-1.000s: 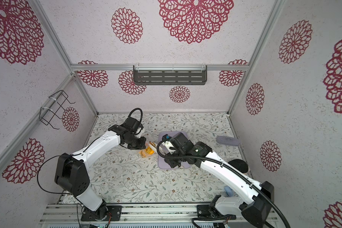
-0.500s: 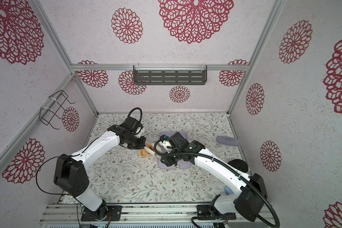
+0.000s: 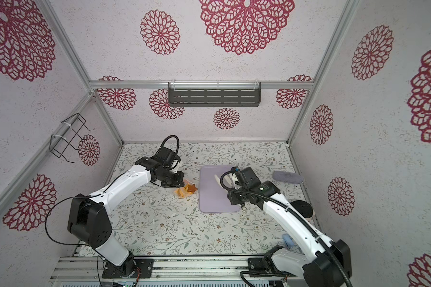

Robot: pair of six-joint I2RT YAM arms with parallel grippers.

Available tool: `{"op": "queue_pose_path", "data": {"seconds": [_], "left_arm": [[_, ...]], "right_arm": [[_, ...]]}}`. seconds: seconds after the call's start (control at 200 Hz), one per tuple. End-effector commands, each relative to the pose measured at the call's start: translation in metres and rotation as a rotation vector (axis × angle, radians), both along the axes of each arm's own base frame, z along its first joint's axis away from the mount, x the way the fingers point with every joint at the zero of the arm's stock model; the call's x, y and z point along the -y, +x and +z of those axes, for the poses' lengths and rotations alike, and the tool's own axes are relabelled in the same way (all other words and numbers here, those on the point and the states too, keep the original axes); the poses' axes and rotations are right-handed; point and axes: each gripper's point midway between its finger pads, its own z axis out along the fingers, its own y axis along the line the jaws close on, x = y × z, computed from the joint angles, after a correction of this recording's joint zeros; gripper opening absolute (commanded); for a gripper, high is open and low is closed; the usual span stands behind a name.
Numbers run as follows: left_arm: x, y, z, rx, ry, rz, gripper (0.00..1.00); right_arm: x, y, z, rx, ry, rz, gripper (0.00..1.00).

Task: Put the cookies into a resealable bag to prevent moisture
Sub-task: Place the clamp on the tray, then adjust the ziploc bag at the center of the board.

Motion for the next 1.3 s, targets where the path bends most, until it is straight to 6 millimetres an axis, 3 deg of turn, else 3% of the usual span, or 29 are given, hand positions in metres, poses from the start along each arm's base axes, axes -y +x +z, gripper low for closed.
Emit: {"op": "queue_pose_path", "data": {"seconds": [0.0,0.24,0.48,0.575,0.726,0.881,1.061,1.296], "left_arm": [[0.005,0.008,0.025,0.079,-0.063,-0.003,0.0],[0.004,0.009,0.026,0.079,-0.062,0.001,0.0],[0.003,0.008,0.027,0.081,-0.057,0.001,0.0],[0.003,0.007,0.026,0.078,-0.057,0.002,0.0],[0.002,0.007,0.026,0.078,-0.054,0.002,0.0],[0.004,0.006,0.027,0.08,-0.072,-0.007,0.0],[0.006,0.007,0.03,0.087,-0.094,-0.008,0.0],[0.007,0.006,0.03,0.088,-0.101,-0.004,0.0]], "right_arm": [[0.018,0.019,-0.016,0.046,-0.11,-0.107,0.46],[-0.005,0.04,-0.058,0.088,-0.215,-0.072,0.49],[-0.019,0.037,-0.083,0.029,-0.19,-0.037,0.67],[-0.024,0.033,-0.083,0.005,-0.169,-0.018,0.72],[-0.023,0.034,-0.061,0.047,-0.116,-0.005,0.8],[-0.024,0.038,-0.023,0.101,0.054,0.023,0.79],[-0.069,0.04,0.042,0.171,0.561,0.143,0.73],[-0.108,0.055,0.062,0.142,0.855,0.171,0.62]]}}
